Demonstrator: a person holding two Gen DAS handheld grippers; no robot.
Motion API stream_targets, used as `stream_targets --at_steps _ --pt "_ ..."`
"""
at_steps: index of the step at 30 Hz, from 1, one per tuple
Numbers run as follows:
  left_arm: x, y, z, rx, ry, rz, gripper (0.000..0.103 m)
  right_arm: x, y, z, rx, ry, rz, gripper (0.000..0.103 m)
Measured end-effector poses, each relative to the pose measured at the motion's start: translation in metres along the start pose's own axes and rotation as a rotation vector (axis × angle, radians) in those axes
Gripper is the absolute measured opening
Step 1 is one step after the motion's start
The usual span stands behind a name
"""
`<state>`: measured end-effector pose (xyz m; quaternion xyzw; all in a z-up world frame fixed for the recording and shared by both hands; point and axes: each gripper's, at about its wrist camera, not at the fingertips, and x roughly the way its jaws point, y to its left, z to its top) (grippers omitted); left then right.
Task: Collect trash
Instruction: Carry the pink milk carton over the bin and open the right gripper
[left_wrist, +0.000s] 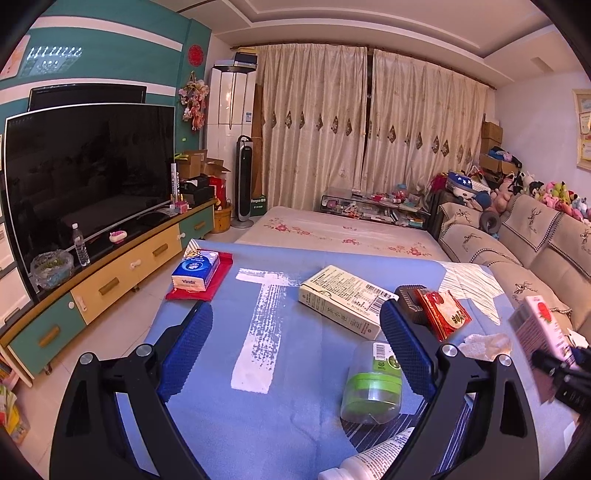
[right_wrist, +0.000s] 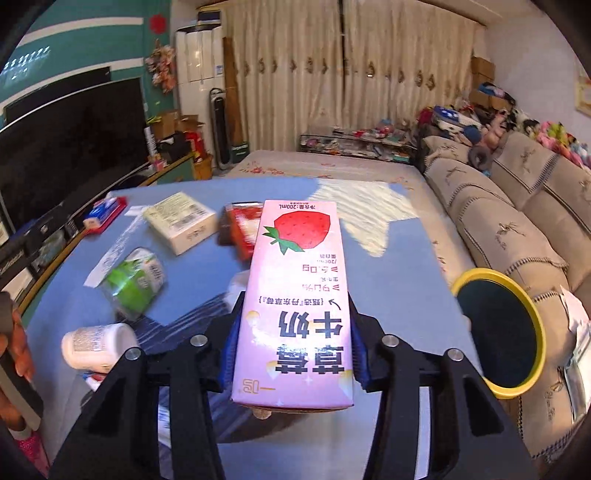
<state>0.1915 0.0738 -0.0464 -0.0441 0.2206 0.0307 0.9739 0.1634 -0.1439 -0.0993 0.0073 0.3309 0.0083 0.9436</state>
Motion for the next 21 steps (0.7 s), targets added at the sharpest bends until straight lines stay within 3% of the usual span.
stream_targets --at_steps 12,21 --pt "-0.008 -0.021 -0.004 0.068 -0.048 -0.030 0.091 0.019 -0.175 0.001 0.237 0.057 -0.265 0.046" --pt "-0.005 -0.028 -0.007 0.091 -0.039 -0.029 0.091 0.079 -0.242 -0.012 0.315 0.195 -0.358 0.046"
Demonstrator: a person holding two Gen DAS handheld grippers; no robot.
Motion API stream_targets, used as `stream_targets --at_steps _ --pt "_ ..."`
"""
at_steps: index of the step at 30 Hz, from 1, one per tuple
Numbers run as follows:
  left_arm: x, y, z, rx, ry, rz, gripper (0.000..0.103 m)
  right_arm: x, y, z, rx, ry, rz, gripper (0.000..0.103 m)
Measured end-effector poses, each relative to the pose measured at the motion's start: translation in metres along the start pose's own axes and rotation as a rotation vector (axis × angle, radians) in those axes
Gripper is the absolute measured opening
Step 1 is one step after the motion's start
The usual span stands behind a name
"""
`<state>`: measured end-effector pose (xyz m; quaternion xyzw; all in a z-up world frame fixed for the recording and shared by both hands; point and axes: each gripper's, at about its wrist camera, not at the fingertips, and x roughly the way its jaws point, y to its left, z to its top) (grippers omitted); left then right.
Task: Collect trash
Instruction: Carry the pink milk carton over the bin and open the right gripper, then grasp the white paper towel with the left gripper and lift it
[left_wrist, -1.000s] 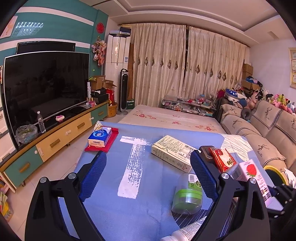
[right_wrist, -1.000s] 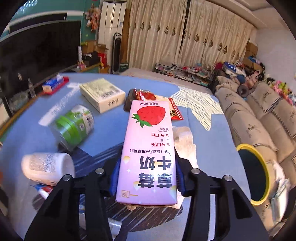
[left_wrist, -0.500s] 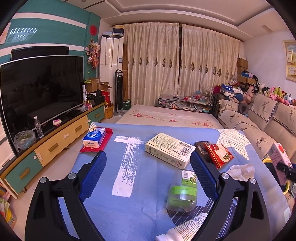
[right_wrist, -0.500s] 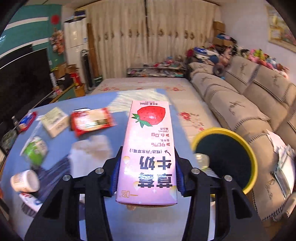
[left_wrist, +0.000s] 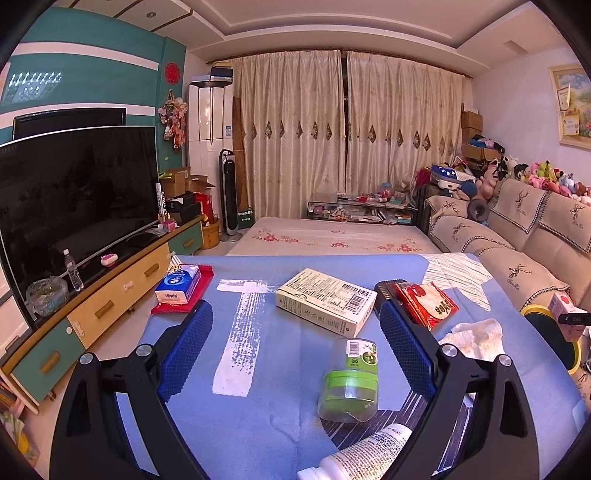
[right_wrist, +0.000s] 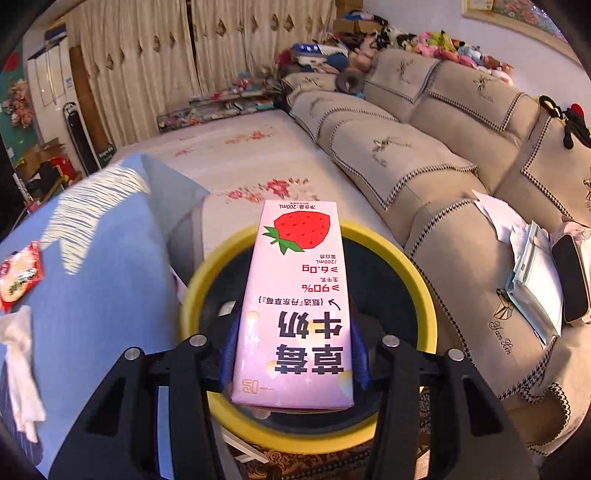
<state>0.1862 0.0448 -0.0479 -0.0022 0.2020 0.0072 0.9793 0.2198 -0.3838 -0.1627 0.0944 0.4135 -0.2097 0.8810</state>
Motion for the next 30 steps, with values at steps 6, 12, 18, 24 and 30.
stream_targets --at_steps 6,12,18,24,30 --pt "0.001 0.000 -0.002 0.004 0.004 -0.004 0.091 0.032 -0.004 0.003 0.014 0.050 -0.044 0.047" --pt "0.000 -0.003 -0.002 0.015 0.003 -0.012 0.091 0.039 -0.010 0.006 0.034 0.057 -0.072 0.054" --pt "-0.001 -0.006 -0.001 0.014 0.012 -0.040 0.091 0.025 -0.007 0.005 0.027 0.037 -0.059 0.057" --pt "-0.005 -0.025 0.002 0.014 0.059 -0.123 0.091 0.009 -0.005 0.003 0.007 0.014 -0.045 0.058" --pt "-0.013 -0.082 0.005 0.100 0.144 -0.237 0.095 -0.003 -0.009 -0.003 0.007 -0.006 -0.007 0.060"
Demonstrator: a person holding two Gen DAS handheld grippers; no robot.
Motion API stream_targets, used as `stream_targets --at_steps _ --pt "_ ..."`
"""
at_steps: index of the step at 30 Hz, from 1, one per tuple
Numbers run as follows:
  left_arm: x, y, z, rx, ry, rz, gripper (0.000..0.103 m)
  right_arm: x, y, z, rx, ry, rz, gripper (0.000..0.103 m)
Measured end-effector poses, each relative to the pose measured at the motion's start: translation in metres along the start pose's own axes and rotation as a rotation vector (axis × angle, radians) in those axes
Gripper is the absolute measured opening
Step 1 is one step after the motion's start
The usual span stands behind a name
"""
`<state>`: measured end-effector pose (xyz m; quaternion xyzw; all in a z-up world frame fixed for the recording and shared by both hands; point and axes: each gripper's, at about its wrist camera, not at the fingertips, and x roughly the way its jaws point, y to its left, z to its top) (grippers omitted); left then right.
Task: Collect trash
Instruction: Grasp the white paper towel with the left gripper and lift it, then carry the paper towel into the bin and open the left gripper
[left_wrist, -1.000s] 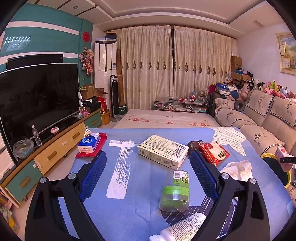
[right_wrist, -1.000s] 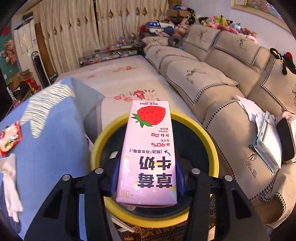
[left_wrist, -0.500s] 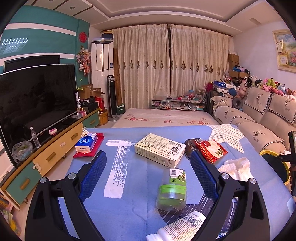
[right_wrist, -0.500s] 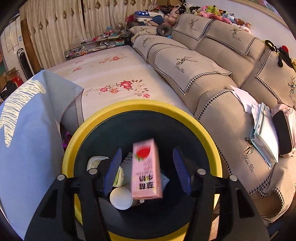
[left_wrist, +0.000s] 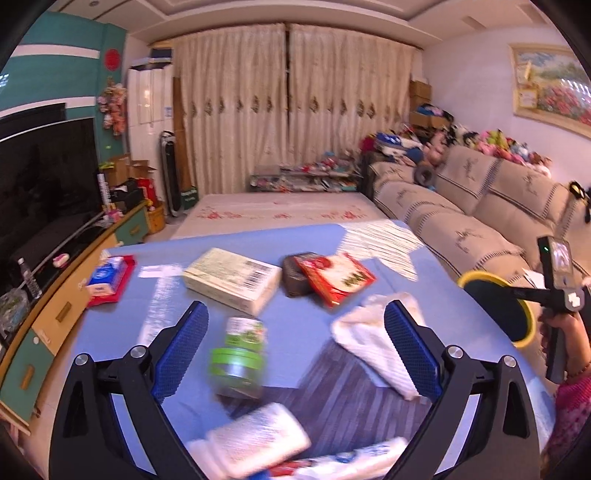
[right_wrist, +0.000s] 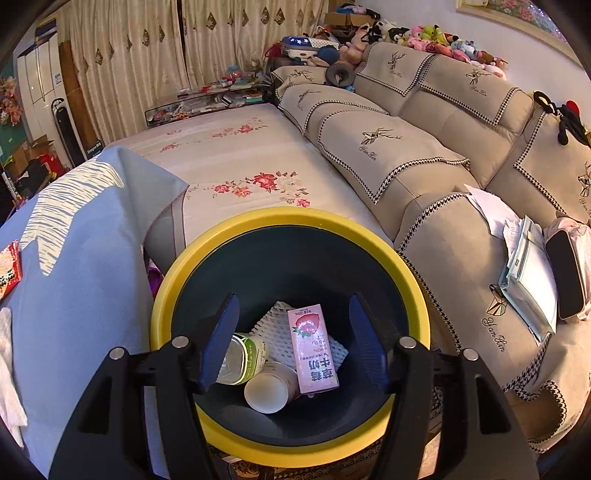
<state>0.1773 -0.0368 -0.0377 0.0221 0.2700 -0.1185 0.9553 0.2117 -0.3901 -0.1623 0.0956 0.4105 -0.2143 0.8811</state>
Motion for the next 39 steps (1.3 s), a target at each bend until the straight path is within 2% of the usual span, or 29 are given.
stream_targets --at_steps 4,9,17,24,26,29,31,32,39 --pt "0.015 -0.044 0.000 0.045 0.080 -0.081 0.096 -0.013 -0.006 -0.010 0.013 -0.018 0.053 0.061" --pt "0.050 -0.089 -0.004 0.097 0.175 -0.065 0.096 -0.030 -0.011 -0.025 0.004 -0.040 0.106 0.064" --pt "0.111 -0.100 -0.010 -0.005 0.344 -0.077 0.095 -0.042 -0.025 -0.043 0.011 -0.048 0.161 0.065" --pt "0.152 -0.106 -0.021 -0.023 0.465 -0.048 0.069 -0.039 -0.039 -0.051 0.045 -0.038 0.187 0.065" --pt "0.153 -0.108 -0.023 -0.015 0.445 -0.039 0.061 -0.039 -0.042 -0.052 0.053 -0.039 0.192 0.065" --pt "0.153 -0.110 -0.022 -0.015 0.441 -0.058 0.039 -0.039 -0.048 -0.054 0.066 -0.041 0.198 0.065" --pt "0.150 -0.111 -0.019 -0.008 0.426 -0.076 0.011 -0.040 -0.051 -0.055 0.075 -0.044 0.204 0.065" --pt "0.147 -0.111 -0.017 0.000 0.417 -0.081 0.007 -0.041 -0.052 -0.056 0.079 -0.045 0.206 0.065" --pt "0.111 -0.129 0.011 0.065 0.319 -0.125 0.006 -0.047 -0.061 -0.058 0.099 -0.060 0.218 0.065"
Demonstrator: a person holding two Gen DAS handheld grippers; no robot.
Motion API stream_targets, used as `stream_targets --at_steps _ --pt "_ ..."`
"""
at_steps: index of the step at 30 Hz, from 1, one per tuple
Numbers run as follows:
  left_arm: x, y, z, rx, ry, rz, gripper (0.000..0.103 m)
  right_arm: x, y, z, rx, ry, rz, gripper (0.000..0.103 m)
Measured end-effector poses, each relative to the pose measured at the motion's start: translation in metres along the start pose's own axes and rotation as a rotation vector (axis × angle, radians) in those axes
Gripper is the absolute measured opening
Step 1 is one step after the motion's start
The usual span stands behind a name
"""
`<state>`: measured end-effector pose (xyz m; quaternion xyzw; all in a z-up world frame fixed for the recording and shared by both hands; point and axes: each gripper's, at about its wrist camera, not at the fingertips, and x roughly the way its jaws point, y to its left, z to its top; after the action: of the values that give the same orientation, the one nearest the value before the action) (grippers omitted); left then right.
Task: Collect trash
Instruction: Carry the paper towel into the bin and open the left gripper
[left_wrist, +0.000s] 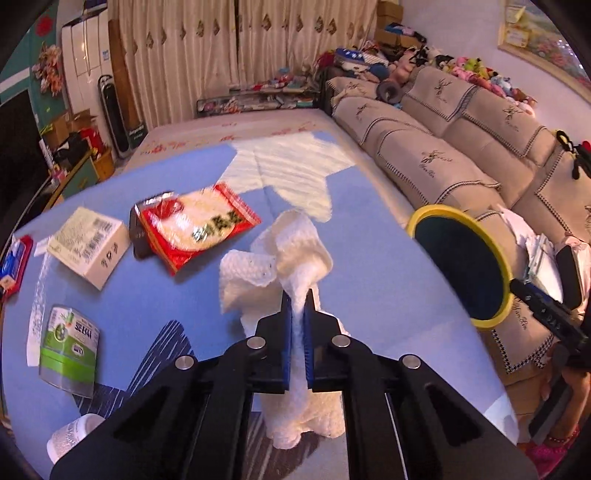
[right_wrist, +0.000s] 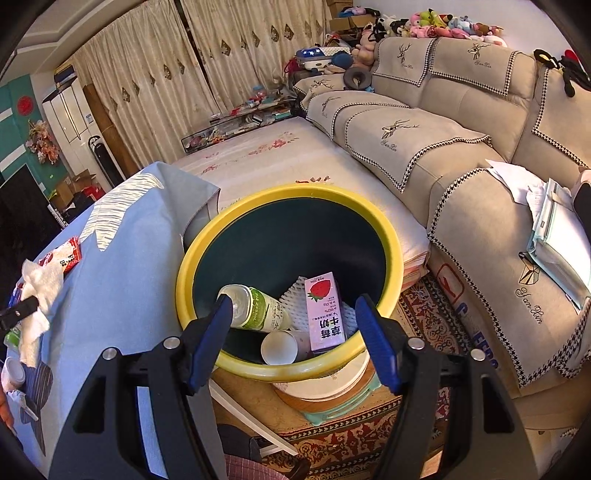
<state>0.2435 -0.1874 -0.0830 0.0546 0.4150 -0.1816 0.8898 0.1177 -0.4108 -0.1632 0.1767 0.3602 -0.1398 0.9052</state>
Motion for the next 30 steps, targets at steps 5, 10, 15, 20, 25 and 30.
stream_targets --at_steps 5,10,15,20,25,30 --pt "-0.027 -0.031 0.013 0.047 -0.045 -0.075 0.006 -0.009 -0.009 -0.002 0.009 -0.018 -0.013 0.065" --pt "-0.027 -0.074 0.029 0.101 -0.044 -0.154 0.006 -0.017 -0.027 -0.006 0.029 -0.028 -0.049 0.065" --pt "-0.013 -0.128 0.048 0.170 -0.029 -0.236 0.006 -0.022 -0.051 -0.011 0.055 -0.021 -0.083 0.065" --pt "0.016 -0.184 0.063 0.216 0.013 -0.309 0.006 -0.022 -0.068 -0.017 0.073 -0.006 -0.096 0.065" --pt "0.061 -0.226 0.076 0.239 0.050 -0.313 0.006 -0.019 -0.084 -0.022 0.095 0.010 -0.103 0.065" --pt "0.105 -0.249 0.084 0.224 0.100 -0.304 0.009 -0.016 -0.097 -0.025 0.120 0.024 -0.114 0.065"
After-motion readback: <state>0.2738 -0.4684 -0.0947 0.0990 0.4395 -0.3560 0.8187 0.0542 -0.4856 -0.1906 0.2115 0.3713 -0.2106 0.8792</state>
